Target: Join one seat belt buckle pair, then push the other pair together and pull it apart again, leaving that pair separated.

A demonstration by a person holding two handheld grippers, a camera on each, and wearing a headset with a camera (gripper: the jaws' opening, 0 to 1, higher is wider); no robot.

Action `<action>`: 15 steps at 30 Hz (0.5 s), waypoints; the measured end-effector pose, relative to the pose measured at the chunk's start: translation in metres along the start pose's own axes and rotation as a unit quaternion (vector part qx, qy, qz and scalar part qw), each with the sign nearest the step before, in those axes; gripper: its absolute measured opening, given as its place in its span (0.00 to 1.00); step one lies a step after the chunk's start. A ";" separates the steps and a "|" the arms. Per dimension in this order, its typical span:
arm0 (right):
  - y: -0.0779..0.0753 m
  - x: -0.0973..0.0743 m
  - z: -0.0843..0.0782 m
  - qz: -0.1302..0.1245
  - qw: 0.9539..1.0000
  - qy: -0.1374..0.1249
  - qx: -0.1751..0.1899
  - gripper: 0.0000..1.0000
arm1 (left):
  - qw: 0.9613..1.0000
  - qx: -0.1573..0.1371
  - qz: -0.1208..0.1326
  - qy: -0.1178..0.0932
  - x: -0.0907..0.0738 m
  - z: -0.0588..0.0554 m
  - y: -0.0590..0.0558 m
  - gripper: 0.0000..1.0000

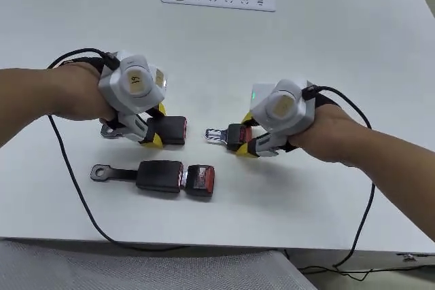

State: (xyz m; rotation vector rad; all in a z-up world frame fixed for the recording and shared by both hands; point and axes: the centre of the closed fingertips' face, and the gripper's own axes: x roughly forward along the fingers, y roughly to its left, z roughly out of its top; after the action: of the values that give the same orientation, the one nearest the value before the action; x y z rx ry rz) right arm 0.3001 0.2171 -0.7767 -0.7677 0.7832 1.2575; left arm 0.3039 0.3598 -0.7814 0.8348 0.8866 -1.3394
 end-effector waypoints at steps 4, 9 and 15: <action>-0.004 -0.004 -0.013 -0.001 1.000 0.003 0.005 0.31 | 1.000 0.000 0.000 0.000 0.000 -0.001 0.001 0.33; -0.006 -0.011 -0.018 -0.002 1.000 0.008 0.001 0.31 | 1.000 0.001 -0.001 0.001 0.000 -0.001 0.001 0.33; -0.006 -0.005 -0.023 0.006 1.000 0.009 0.004 0.32 | 1.000 0.006 -0.002 0.001 0.000 0.000 0.001 0.34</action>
State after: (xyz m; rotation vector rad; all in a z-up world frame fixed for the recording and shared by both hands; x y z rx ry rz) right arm 0.3036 0.1942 -0.7844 -0.7701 0.8081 1.2592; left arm 0.3046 0.3596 -0.7816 0.8449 0.8833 -1.3483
